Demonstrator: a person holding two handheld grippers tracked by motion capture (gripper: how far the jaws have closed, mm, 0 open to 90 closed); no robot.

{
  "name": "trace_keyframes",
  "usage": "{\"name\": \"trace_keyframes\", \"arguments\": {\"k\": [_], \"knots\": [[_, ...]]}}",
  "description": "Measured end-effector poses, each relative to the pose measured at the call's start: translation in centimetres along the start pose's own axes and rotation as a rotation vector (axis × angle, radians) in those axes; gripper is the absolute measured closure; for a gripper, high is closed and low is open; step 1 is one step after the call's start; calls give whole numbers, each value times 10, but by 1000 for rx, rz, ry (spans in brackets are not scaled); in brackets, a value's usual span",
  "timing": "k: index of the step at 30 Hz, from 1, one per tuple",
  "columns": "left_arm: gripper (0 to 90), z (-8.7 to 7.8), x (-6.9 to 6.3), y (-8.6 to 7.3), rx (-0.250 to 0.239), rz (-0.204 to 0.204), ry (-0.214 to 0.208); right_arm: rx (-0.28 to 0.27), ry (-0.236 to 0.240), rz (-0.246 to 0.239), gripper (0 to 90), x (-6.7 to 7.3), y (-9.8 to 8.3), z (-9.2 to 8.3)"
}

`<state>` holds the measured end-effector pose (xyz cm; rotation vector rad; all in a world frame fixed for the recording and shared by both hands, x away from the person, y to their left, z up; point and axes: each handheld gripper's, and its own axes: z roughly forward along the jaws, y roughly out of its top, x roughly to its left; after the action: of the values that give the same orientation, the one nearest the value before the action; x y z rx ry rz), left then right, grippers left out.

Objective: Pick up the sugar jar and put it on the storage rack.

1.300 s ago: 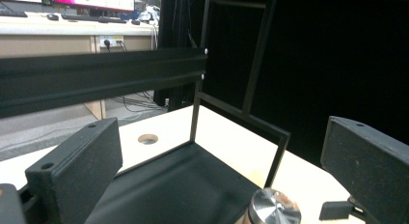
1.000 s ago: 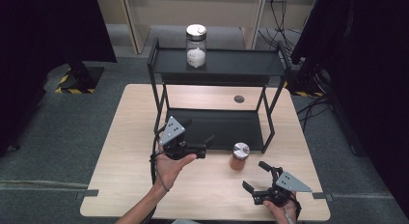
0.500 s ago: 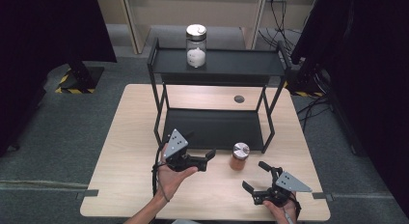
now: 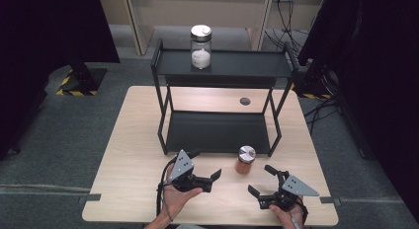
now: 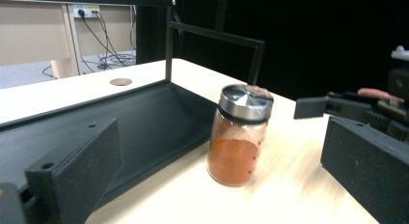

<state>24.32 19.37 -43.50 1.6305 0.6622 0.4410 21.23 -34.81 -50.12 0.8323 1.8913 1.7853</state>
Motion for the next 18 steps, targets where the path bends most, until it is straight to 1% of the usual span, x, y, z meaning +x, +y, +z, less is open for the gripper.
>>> {"name": "trace_keyframes", "arguments": {"k": [1, 2, 3, 5, 7, 8, 11, 13, 15, 18], "knots": [[5, 0, -3, -6, -5, 16, 2, 0, 1, 0, 3, 0, 0, 0], [4, 0, -3, -9, -7, 18, -1, 1, 1, 0, 3, 0, 0, 0], [4, 0, -3, -9, -7, 18, -1, 1, 0, 0, 3, 0, 0, 0], [5, 0, -5, -16, -12, 21, 0, -1, -1, 1, 3, 0, 0, 0], [5, 1, -6, -20, 0, 42, 2, 0, -1, 2, 4, 0, 0, 0], [9, 0, -7, -26, -6, 43, 7, 1, 0, 0, 3, 0, 0, 0], [9, 0, -6, -29, 1, 36, 9, -2, 1, -4, 3, 0, 0, 0], [9, -2, -6, -36, 6, 36, 18, 0, 1, -6, 3, 0, 0, 0], [9, -4, -7, -42, 8, 38, 24, -1, 1, -9, 3, 0, 0, -1], [9, -6, -7, -45, 11, 47, 25, 0, 0, -9, 3, 0, 0, -1]]}}
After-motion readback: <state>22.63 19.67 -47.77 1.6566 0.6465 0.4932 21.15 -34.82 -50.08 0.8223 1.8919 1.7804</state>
